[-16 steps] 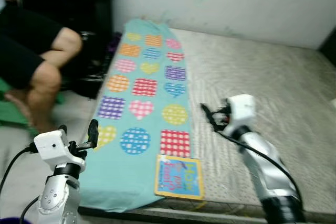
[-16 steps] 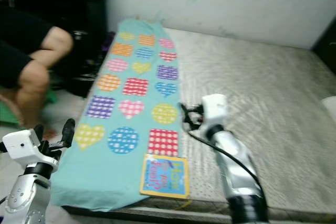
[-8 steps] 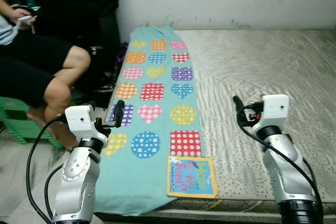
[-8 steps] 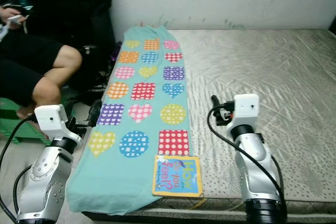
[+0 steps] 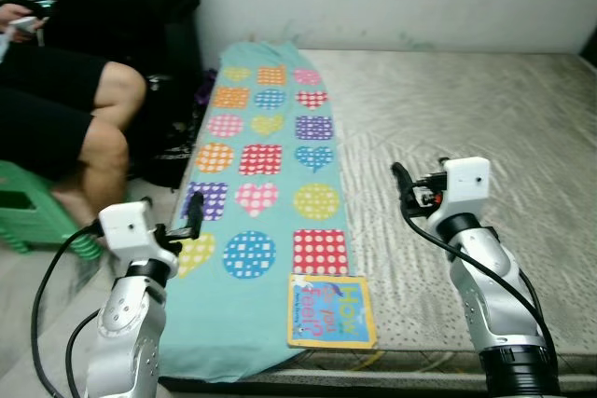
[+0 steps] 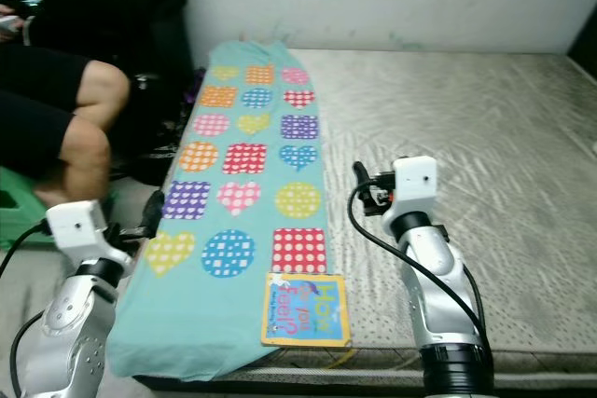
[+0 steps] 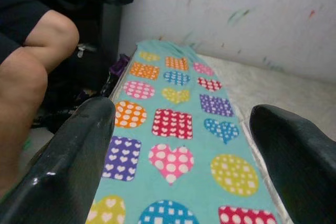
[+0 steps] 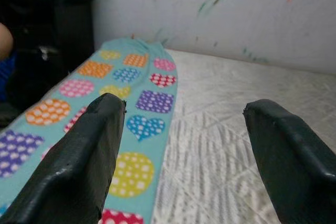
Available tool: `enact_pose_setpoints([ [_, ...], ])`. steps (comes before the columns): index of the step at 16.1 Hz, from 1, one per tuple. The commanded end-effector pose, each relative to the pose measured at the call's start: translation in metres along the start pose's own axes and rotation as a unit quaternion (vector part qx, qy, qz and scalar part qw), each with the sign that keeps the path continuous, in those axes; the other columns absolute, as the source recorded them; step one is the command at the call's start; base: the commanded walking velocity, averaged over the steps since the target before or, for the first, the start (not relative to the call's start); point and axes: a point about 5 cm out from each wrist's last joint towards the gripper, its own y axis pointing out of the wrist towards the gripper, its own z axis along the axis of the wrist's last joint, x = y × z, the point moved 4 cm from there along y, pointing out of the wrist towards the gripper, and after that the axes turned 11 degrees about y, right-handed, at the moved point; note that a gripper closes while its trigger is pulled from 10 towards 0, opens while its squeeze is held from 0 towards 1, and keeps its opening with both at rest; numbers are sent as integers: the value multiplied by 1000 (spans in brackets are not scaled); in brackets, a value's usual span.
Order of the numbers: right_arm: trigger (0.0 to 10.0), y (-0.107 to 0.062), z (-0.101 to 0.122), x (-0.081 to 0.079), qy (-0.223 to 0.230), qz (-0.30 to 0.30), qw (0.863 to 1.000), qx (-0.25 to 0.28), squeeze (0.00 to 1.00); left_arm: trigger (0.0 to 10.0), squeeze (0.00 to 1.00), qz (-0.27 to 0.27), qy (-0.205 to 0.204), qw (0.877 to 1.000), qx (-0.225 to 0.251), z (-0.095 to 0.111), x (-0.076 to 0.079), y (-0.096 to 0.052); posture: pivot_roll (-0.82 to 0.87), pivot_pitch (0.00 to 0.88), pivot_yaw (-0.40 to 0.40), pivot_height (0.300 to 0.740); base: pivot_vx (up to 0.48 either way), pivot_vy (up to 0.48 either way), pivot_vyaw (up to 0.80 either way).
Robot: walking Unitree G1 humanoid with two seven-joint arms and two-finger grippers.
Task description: Clean up the room
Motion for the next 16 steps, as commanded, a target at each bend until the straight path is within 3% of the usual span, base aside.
enact_pose_setpoints([
  [1, 10000, 2, 3, -2, -7, 8, 1000, -1, 0, 10000, 0, 7, 2, 1000, 6, 3, -4, -4, -88, 0, -56, 740, 0, 0, -800],
  [5, 10000, 5, 2, -10, -1, 21, 1000, -5, 0, 10000, 0, 21, 8, 1000, 1, 4, -9, -15, -61, 0, -71, 740, 0, 0, -800],
  [10, 10000, -7, 1, -6, -7, 14, 1000, -6, 0, 10000, 0, -13, -4, 1000, -15, -1, 8, -14, -105, 36, -45, 740, 0, 0, -759],
  [12, 10000, -13, -1, -2, -8, 6, 1000, -11, 0, 10000, 0, -19, -9, 1000, -17, -1, 14, -13, -118, 46, -43, 740, 0, 0, -231],
  [16, 10000, -13, -1, -8, -8, 16, 1000, -18, 0, 10000, 0, -25, -17, 999, -19, 0, 22, -12, -113, 56, -71, 740, 0, 0, 0],
])
